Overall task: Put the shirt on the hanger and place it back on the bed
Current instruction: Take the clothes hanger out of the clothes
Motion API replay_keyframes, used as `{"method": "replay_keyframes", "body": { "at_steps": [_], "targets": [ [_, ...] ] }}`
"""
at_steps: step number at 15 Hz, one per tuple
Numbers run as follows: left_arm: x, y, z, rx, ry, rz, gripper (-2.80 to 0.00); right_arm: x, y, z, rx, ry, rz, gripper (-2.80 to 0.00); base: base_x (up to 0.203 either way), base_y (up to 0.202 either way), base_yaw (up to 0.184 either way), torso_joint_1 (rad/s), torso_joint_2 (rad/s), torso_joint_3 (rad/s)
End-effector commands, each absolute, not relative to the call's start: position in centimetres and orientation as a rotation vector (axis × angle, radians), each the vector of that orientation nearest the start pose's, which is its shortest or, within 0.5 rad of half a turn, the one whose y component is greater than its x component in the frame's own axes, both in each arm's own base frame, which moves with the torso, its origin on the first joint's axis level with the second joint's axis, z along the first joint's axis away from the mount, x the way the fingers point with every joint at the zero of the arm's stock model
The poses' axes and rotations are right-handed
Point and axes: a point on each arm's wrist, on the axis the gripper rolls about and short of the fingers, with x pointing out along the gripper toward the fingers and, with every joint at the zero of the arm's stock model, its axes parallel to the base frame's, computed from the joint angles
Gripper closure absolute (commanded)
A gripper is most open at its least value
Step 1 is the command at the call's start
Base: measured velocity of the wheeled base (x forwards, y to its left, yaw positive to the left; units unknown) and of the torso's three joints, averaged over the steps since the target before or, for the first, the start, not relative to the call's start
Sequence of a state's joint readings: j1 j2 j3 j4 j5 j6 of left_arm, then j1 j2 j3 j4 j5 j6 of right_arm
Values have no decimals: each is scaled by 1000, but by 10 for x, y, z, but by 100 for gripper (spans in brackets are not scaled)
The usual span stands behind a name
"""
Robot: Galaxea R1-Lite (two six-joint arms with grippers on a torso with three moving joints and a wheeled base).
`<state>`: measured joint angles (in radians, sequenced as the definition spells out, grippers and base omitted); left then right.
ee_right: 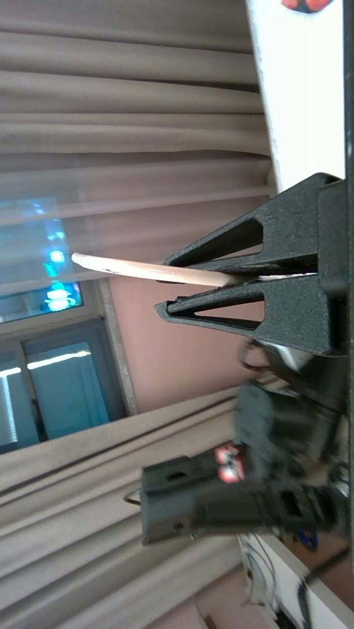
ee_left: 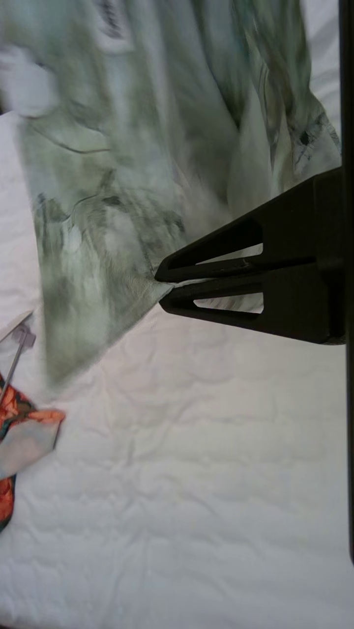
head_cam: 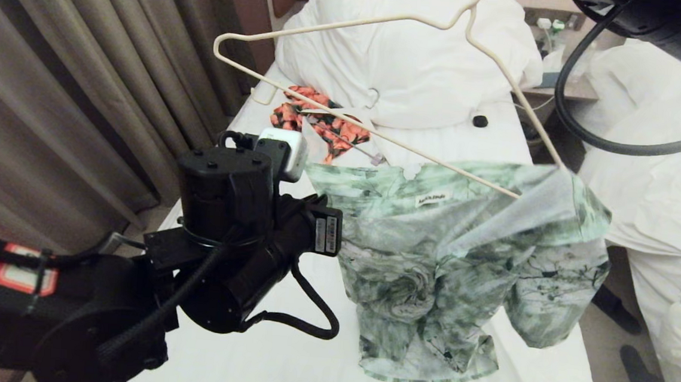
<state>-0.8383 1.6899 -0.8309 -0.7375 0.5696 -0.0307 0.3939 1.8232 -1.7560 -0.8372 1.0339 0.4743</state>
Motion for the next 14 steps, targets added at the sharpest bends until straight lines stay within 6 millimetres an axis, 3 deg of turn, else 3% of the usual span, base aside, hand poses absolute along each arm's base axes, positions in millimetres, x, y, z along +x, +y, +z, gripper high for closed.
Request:
{"method": "replay_keyframes", "body": {
  "at_steps": [1,4,8,12,14],
  "targets": [
    [215,-231,179,73,121,-283,0,300,151,406,128,-423,1507,0,0,0,0,0,0,0],
    [237,-234,149,83,135,-243,0,303,149,405,134,-419,1488,0,0,0,0,0,0,0],
    [278,-206,139,39,89,-165,0,308,127,408,133,-425,1403,0,0,0,0,0,0,0],
    [309,-177,119,42,124,-99,0,294,110,415,140,-390,1367,0,0,0,0,0,0,0],
    [323,-171,103,37,116,-82,0,279,91,422,156,-328,1314,0,0,0,0,0,0,0]
  ]
}}
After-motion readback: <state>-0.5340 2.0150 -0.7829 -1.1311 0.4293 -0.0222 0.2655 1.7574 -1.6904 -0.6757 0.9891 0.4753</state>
